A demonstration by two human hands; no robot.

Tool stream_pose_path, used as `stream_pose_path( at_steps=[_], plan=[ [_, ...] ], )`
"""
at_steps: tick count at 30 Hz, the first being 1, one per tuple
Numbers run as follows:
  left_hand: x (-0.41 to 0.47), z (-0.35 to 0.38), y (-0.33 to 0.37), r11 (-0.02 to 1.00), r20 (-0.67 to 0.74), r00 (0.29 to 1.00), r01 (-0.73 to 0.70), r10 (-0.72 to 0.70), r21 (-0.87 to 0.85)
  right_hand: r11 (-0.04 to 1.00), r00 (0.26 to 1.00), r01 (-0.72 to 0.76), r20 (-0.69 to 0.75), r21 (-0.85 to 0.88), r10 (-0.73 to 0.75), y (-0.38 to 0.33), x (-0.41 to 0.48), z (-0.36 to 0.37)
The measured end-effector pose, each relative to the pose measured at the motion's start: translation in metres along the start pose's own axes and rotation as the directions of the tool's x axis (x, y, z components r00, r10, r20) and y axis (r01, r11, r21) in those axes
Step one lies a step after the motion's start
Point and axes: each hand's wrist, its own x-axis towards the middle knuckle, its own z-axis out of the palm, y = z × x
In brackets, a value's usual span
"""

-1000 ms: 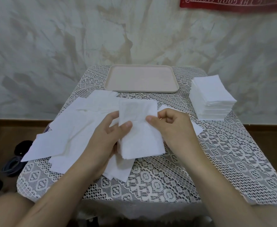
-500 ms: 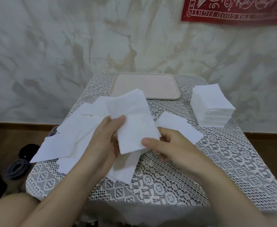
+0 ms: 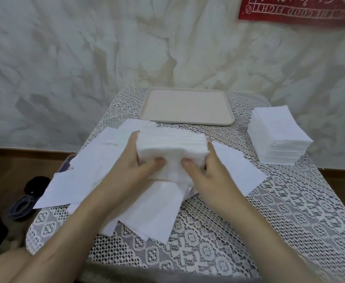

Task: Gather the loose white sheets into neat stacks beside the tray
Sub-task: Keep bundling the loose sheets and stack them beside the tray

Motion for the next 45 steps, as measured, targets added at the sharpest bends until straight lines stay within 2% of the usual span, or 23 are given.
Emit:
stream_pose_path(
  at_steps=[6,10,13,17,24,27,35,40,43,45],
  plan=[
    [-0.001,0.007,0.000,0.994,-0.063,0.998,-0.019,0.012,-0.110,0.999,0.998,0.050,0.031,-0.013,-0.050,0.003,0.003,0.003],
    [-0.004,0.008,-0.002,0.985,0.016,1.000,0.008,-0.006,-0.174,0.998,0.999,0.020,0.041,-0.056,-0.018,0.003,-0.003,0.004],
    [-0.006,0.008,-0.001,0.987,0.002,1.000,-0.026,0.027,-0.157,0.996,0.999,0.034,0.005,-0.081,-0.034,0.000,-0.007,0.001],
    [-0.012,0.004,0.002,0.993,-0.058,0.997,-0.052,0.046,-0.110,0.998,0.998,0.062,0.024,0.008,-0.062,-0.009,-0.013,-0.009],
    [-0.023,0.009,0.001,0.998,0.001,1.000,-0.010,0.010,-0.054,0.942,0.962,-0.161,0.259,0.295,0.084,-0.010,-0.016,-0.025],
    [-0.024,0.012,0.002,0.999,0.006,1.000,-0.002,0.002,-0.039,0.904,0.962,-0.191,0.257,0.382,0.094,-0.009,-0.016,-0.027],
    [-0.019,0.014,0.001,0.997,0.008,1.000,0.015,-0.015,-0.076,0.929,0.992,-0.104,0.110,0.354,0.069,-0.015,-0.017,-0.025],
    [-0.021,0.010,0.001,0.994,0.148,0.988,0.066,-0.053,-0.089,0.902,0.974,-0.131,0.221,0.411,0.041,-0.018,-0.017,-0.025],
    [-0.020,0.009,0.000,0.993,0.106,0.993,0.064,-0.053,-0.104,0.875,0.953,-0.169,0.303,0.453,0.027,-0.019,-0.019,-0.025],
    [-0.018,0.009,-0.001,0.990,0.071,0.996,0.064,-0.055,-0.129,0.888,0.960,-0.172,0.276,0.426,0.054,-0.019,-0.018,-0.024]
  ],
)
